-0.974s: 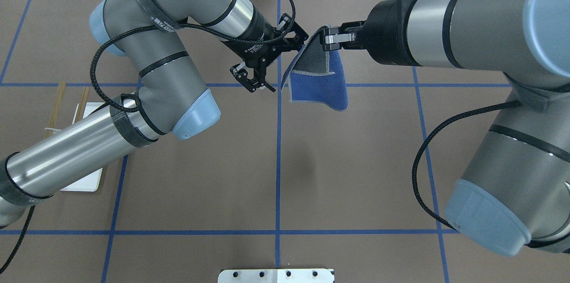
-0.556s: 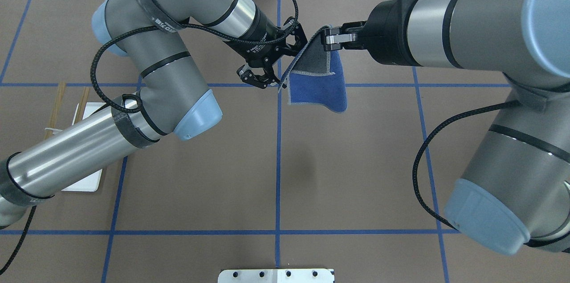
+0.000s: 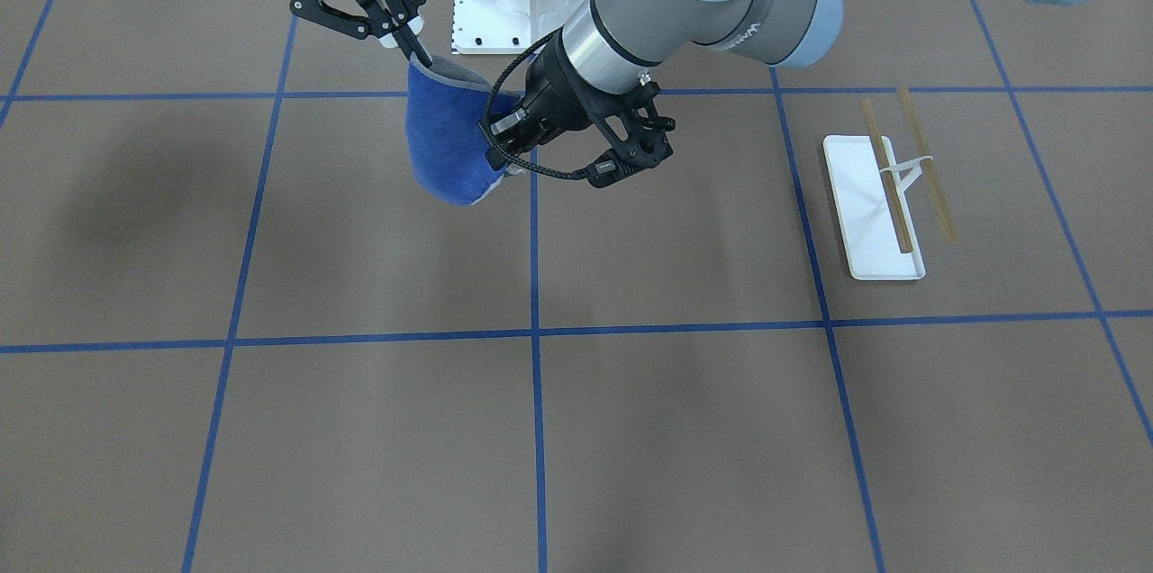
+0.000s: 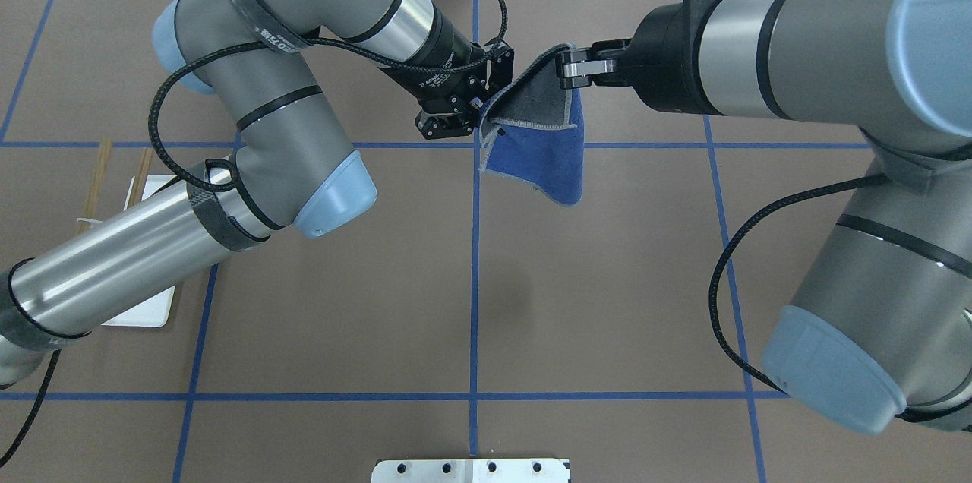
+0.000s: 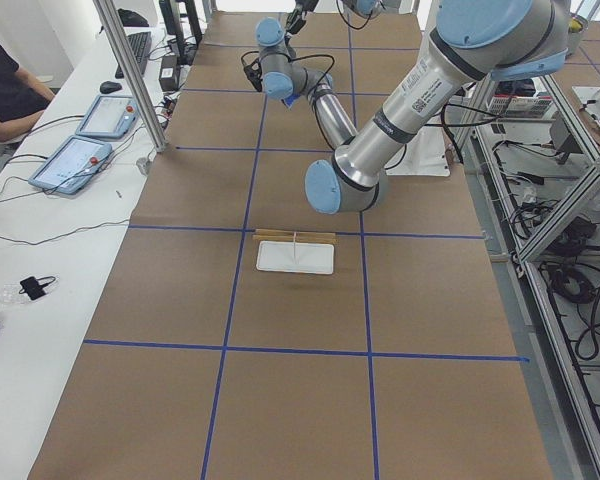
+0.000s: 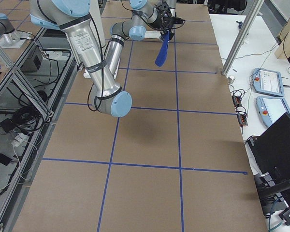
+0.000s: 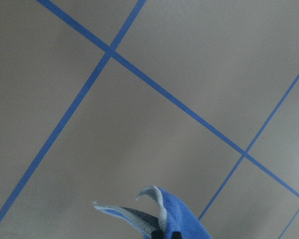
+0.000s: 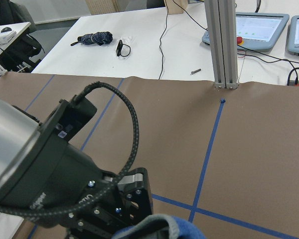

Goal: Hang towel on rack

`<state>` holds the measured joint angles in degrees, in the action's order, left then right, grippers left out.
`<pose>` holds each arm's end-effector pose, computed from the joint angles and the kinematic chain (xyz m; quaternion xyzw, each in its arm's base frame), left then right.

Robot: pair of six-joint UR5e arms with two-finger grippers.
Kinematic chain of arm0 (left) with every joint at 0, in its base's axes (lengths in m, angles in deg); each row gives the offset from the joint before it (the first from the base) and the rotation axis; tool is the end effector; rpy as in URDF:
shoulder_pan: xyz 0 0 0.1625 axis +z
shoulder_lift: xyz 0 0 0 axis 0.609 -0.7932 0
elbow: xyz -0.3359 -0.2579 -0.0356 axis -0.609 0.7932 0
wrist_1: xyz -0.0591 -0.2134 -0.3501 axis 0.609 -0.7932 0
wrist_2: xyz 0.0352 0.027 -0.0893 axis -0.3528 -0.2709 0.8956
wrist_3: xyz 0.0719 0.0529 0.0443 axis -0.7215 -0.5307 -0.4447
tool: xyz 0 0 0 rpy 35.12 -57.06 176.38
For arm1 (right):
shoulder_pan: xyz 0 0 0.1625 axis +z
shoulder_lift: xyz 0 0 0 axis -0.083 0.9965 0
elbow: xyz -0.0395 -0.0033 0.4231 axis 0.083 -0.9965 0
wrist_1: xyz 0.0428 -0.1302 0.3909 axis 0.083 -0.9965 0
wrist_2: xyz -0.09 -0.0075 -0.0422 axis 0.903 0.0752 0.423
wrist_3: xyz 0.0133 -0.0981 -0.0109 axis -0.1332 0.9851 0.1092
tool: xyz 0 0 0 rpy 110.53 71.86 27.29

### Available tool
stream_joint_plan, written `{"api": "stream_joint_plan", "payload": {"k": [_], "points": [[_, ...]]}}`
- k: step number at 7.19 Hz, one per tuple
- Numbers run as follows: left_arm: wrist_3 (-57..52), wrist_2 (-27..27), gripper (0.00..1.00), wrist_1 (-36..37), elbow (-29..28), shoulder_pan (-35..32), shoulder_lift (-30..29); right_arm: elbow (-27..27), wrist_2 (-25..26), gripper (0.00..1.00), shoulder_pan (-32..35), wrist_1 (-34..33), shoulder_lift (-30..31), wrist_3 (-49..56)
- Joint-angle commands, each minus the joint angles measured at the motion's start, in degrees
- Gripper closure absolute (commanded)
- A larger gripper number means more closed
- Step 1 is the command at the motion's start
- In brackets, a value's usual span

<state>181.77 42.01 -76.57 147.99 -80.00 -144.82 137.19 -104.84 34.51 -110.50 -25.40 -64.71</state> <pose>0.4563 -0.5100 0.0635 -0.1815 0.5971 -0.2307 0.7466 -0.2982 -0.3983 0.0891 0.3250 -0.5328 -0.0032 0.7813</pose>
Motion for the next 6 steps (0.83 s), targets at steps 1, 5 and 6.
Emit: {"api": "stream_joint_plan", "payload": {"k": [1, 5, 6], "points": [[1.5, 0.2, 1.00, 0.2, 0.2, -1.5, 0.0, 0.0, -0.4, 0.57, 0.0, -0.1, 1.6, 0.0], [0.4, 6.8, 1.00, 0.8, 4.9, -5.6, 6.4, 0.1, -0.6, 0.00, 0.3, -0.7, 8.9, -1.8], [-1.1, 9.5, 1.00, 0.8, 5.4, -7.8, 8.3, -0.9, -0.6, 0.00, 1.0, -0.6, 9.5, -1.9]]}}
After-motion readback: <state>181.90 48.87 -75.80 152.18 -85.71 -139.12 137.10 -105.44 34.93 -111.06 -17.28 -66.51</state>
